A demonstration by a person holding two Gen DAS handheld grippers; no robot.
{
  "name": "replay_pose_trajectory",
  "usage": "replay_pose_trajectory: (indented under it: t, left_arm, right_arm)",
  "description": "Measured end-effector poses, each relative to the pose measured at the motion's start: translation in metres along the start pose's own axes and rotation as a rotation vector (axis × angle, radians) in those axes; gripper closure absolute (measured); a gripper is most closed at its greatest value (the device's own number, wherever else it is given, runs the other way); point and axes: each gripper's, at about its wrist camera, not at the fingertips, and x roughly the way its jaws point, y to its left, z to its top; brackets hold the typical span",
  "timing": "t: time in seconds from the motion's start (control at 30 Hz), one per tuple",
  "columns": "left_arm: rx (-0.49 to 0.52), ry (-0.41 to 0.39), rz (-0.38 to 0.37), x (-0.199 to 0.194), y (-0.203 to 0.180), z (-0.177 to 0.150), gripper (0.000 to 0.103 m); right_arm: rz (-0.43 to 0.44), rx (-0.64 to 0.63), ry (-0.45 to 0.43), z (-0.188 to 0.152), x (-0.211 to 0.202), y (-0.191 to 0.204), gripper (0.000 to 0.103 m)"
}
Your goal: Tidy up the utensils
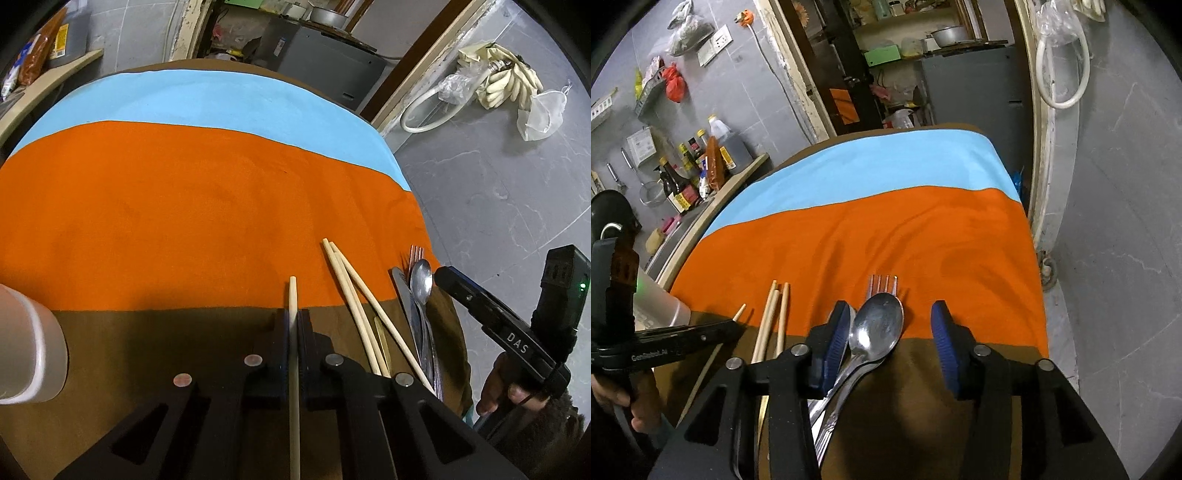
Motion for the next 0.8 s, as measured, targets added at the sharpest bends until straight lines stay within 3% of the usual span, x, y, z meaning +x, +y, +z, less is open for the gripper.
replay_pose_trajectory:
  t: [0.07, 0.27, 0.5, 0.8]
  left_arm:
    - [0.004, -0.001, -0.001, 0.002, -0.001, 0.001, 0.098]
    - [-0.012, -0.005, -0.013, 0.001, 0.003, 0.002, 0.098]
    - [-0.017, -0.061, -0.062, -0.016, 0.003, 0.004, 0.098]
    - [0.006, -0.161, -0.109, -0.066, 0.000, 0.005, 0.098]
  right_arm:
    - [0.001, -0.002, 0.020, 0.001, 0.007, 0.001, 0.081]
    - [0.032, 0.004, 0.061, -0.003, 0.017, 0.000, 0.098]
    - [0.051, -0.024, 0.022, -0.002, -0.001, 0.011, 0.101]
    - [-0.028, -0.059, -0.084, -0.007, -0.055, 0.045, 0.102]
